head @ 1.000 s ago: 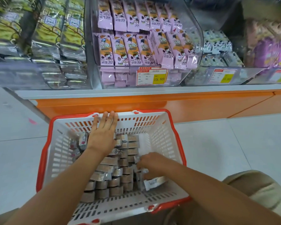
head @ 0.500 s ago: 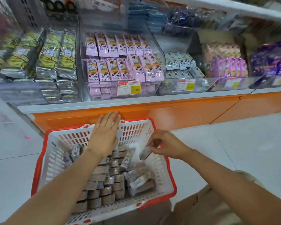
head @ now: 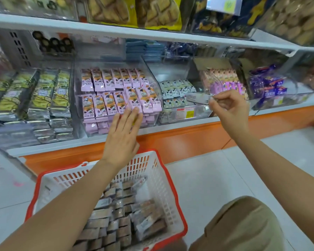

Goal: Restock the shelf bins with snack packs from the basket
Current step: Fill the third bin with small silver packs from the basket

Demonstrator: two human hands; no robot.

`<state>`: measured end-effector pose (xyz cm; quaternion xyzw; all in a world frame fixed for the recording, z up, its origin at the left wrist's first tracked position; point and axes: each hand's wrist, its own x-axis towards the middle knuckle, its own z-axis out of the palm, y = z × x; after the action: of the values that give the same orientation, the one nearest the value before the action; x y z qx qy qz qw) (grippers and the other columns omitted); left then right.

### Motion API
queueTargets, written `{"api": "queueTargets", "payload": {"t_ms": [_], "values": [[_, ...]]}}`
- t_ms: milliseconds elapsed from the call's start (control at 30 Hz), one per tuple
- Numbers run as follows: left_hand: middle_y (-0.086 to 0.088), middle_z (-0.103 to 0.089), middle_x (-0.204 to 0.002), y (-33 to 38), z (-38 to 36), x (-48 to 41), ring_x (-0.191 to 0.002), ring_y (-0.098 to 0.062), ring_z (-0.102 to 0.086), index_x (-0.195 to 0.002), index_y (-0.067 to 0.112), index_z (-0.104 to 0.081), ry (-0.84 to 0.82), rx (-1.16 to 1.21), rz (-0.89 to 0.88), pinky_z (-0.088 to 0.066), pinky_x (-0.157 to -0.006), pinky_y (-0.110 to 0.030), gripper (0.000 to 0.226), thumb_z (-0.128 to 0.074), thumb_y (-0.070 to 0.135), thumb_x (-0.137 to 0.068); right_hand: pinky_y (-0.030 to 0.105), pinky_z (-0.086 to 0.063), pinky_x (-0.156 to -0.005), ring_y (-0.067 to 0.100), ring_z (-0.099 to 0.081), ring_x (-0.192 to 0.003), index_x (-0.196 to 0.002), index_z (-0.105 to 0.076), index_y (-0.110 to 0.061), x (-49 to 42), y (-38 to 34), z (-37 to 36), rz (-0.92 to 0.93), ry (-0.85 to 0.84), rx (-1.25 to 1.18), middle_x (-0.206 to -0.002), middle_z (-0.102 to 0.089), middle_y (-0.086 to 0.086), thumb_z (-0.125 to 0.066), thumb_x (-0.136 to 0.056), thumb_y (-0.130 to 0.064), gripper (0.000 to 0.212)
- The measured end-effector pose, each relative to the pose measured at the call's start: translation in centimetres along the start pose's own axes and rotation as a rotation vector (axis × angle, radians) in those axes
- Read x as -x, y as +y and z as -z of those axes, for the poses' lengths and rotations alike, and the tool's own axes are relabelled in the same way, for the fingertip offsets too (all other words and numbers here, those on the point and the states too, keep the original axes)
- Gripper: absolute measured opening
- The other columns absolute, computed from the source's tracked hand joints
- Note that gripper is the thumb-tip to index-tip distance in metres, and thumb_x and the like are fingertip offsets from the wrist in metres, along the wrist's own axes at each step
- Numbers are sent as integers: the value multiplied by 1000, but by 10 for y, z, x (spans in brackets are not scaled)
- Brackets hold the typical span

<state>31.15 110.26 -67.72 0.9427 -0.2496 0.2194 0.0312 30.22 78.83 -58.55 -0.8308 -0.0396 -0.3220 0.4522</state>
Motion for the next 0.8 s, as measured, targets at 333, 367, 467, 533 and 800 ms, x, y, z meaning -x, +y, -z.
{"api": "queueTargets", "payload": {"t_ms": [333,367,467,533,800], "values": [[-17,-11,-164,0,-26,-10,-151,-36,-9,-156,5,-16,56,-114,-9,-7,-121,-55,98,-69,20,-75,40,-57,-73,23,-64,-72,-88,-66,-13,-65,79,-36,-182,-81,437,-82,-67,10,-73,-82,-13,9],[-17,-11,-164,-1,-28,-10,-151,-36,-8,-157,5,-15,60,-121,-8,-6,-122,-55,98,-69,20,-76,44,-56,-74,25,-64,-75,-91,-68,-16,-68,84,-38,-194,-116,468,-81,-67,7,-72,-83,-13,10],[-16,-10,-164,-1,-32,-11,-151,-36,-8,-157,6,-13,69,-139,1,0,-122,-53,97,-66,20,-77,43,-57,-79,23,-67,-83,-95,-76,-19,-75,89,-40,-239,-214,529,-87,-73,5,-68,-86,-17,12],[-17,-11,-164,0,-33,-11,-151,-36,-10,-157,6,-13,79,-143,3,3,-122,-52,96,-64,20,-77,43,-57,-78,25,-68,-83,-92,-78,-16,-76,90,-40,-236,-258,569,-90,-74,9,-65,-88,-19,14],[-16,-10,-164,2,-29,-11,-151,-35,-9,-157,5,-13,68,-124,1,3,-122,-52,95,-64,18,-78,34,-54,-74,21,-65,-80,-94,-76,-8,-60,60,-40,-63,-188,461,-90,-72,11,-63,-89,-10,14]]}}
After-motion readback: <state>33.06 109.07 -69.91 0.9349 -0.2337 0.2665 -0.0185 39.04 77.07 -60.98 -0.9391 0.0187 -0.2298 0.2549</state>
